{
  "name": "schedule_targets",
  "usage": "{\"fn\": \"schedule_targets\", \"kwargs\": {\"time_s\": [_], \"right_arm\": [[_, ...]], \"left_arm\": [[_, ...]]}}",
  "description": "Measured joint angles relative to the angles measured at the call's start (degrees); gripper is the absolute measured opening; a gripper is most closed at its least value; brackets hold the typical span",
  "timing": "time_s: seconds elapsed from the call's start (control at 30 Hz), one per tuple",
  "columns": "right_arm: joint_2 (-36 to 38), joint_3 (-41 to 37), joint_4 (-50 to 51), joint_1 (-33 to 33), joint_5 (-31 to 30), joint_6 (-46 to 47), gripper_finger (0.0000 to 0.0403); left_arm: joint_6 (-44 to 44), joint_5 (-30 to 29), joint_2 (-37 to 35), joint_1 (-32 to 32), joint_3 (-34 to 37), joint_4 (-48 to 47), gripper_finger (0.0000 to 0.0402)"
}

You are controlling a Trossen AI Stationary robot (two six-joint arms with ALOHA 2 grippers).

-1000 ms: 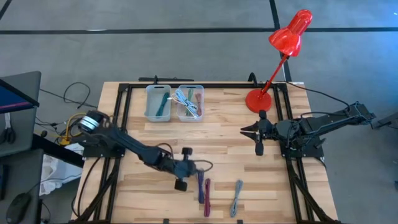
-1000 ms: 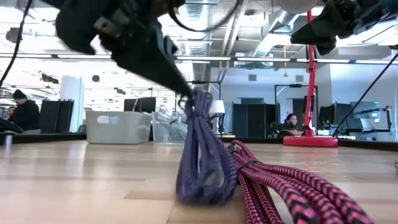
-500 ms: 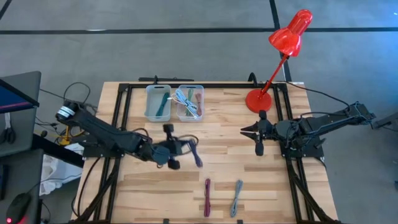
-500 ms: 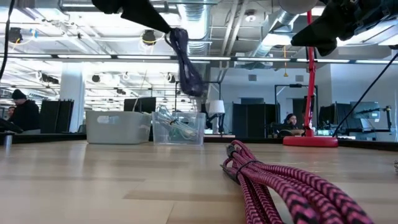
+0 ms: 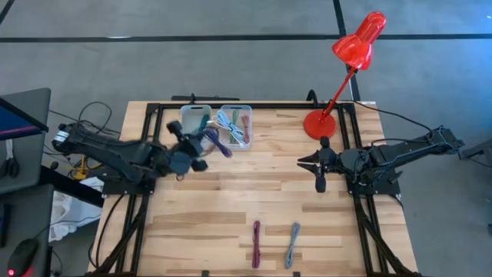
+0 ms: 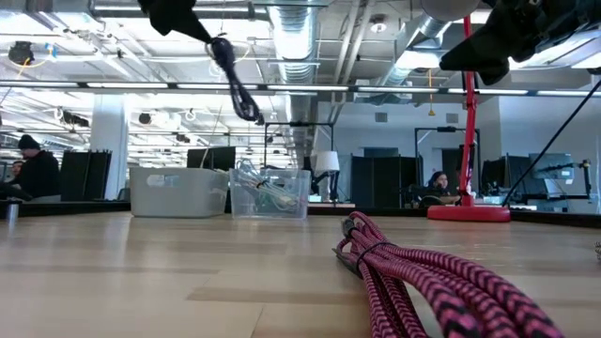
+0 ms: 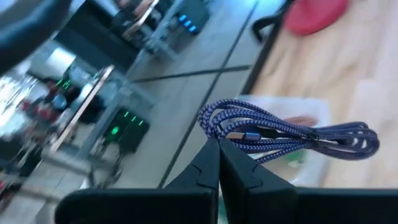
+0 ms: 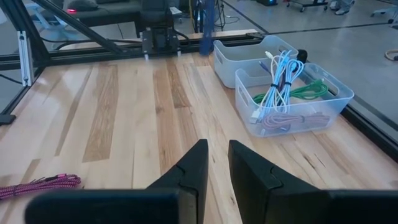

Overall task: Pick & Place USB Port
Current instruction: Put the black and violet charge cable into the gray bin

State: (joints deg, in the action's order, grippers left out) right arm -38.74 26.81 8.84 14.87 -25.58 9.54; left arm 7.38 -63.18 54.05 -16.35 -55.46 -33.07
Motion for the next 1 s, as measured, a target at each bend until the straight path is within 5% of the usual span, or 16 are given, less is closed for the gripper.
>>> {"fn": "schedule_targets", "kwargs": {"time_s": [0.53,1.0], "right_arm": [[0.0,0.0,0.2,0.0,0.0,-0.5,0.0058],[0.0,0.0,-0.1,0.0,-0.2,-0.5,0.0058]], "left_arm": [[-6.8,0.6,-8.0,18.6,0.1,-20.0,0.0001],[-9.2,9.7,-7.9,31.3,16.4,-12.2,0.0001]]}}
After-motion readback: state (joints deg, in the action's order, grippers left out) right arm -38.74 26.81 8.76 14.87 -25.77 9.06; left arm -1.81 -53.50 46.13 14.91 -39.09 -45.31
